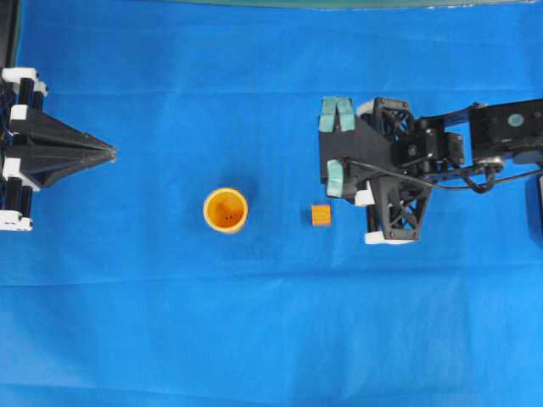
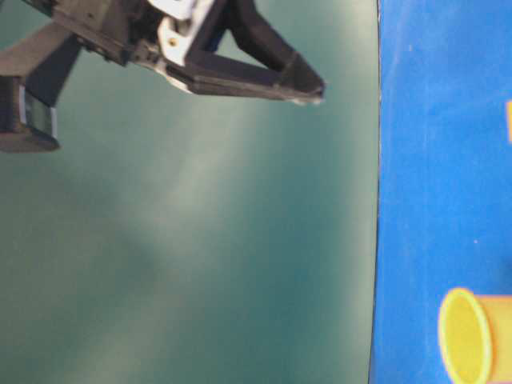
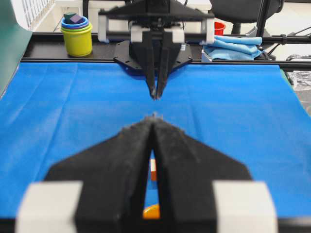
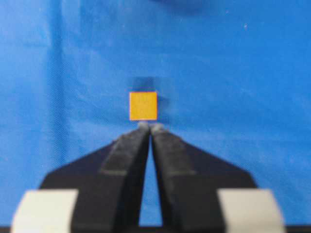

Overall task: Move the block forward with right arm.
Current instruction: 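Move the right gripper left over the small orange cube, then lower the right gripper and close it around the orange cube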

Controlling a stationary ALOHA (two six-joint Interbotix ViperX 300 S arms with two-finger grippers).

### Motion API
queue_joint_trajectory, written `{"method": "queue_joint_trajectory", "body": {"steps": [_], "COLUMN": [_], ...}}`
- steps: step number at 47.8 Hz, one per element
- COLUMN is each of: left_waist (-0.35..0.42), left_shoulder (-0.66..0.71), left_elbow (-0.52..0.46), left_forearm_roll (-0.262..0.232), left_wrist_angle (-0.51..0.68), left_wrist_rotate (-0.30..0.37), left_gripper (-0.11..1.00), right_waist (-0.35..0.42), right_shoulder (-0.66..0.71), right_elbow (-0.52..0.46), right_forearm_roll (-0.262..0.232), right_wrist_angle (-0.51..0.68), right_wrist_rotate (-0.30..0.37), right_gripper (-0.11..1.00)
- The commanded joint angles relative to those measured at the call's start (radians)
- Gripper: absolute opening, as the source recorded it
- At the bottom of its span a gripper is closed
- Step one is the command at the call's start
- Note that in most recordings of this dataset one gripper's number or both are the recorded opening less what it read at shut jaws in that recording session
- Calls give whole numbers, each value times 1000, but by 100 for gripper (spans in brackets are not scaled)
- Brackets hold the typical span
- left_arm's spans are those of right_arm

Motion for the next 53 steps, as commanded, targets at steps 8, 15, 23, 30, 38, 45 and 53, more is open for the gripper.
{"method": "queue_joint_trajectory", "body": {"steps": [8,15,23,30,38,45,53], "left_waist": [-2,-2,-2,-2,-2,-2,-2], "left_shoulder": [5,3,3,5,3,3,3], "left_elbow": [-32,-32,-35,-35,-37,-37,-40], "left_forearm_roll": [3,3,3,3,3,3,3], "left_wrist_angle": [-8,-6,-8,-8,-6,-8,-6], "left_wrist_rotate": [-2,-2,-2,-2,-2,-2,-2], "left_gripper": [1,1,1,1,1,1,1], "right_waist": [5,6,9,12,12,12,12], "right_shoulder": [29,63,110,158,206,236,270], "right_elbow": [-23,-21,-20,-18,-20,-18,-11], "right_forearm_roll": [2,2,2,2,2,6,12], "right_wrist_angle": [-40,-60,-86,-124,-147,-164,-187], "right_wrist_rotate": [0,0,0,0,0,0,0], "right_gripper": [40,49,55,58,62,63,63]}}
